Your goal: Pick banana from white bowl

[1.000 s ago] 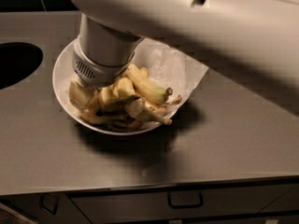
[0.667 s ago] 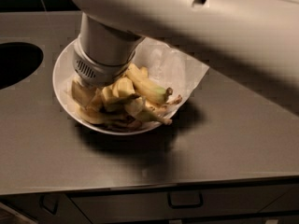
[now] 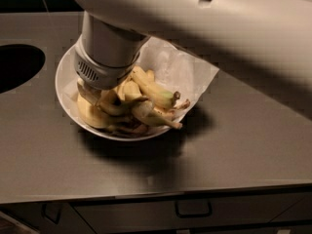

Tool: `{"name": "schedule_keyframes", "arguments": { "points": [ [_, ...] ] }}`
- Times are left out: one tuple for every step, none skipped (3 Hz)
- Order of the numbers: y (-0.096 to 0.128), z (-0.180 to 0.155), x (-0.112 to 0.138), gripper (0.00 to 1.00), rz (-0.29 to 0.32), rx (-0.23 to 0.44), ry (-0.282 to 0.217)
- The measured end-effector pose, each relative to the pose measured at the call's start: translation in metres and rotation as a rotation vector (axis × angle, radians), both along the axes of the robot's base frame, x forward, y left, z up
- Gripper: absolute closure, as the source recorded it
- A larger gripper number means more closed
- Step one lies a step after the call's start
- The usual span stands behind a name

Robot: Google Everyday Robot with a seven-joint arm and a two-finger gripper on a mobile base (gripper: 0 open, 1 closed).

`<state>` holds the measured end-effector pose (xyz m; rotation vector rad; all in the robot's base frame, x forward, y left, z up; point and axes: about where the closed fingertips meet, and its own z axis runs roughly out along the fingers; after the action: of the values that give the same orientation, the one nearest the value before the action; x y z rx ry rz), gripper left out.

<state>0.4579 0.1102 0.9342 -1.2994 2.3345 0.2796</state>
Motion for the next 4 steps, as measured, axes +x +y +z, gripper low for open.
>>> {"name": "schedule_keyframes", "arguments": {
  "points": [
    [-0.010, -0.002, -0.003, 1.00, -0.003, 0.018, -0.003],
    [-0.010, 0.002, -0.003, 1.00, -0.003, 0.018, -0.003],
    [-0.031, 0.003, -0.005, 1.00, -0.027, 0.038, -0.011],
    [-0.031, 0.004, -0.005, 1.00, -0.027, 0.038, -0.011]
  ]
}}
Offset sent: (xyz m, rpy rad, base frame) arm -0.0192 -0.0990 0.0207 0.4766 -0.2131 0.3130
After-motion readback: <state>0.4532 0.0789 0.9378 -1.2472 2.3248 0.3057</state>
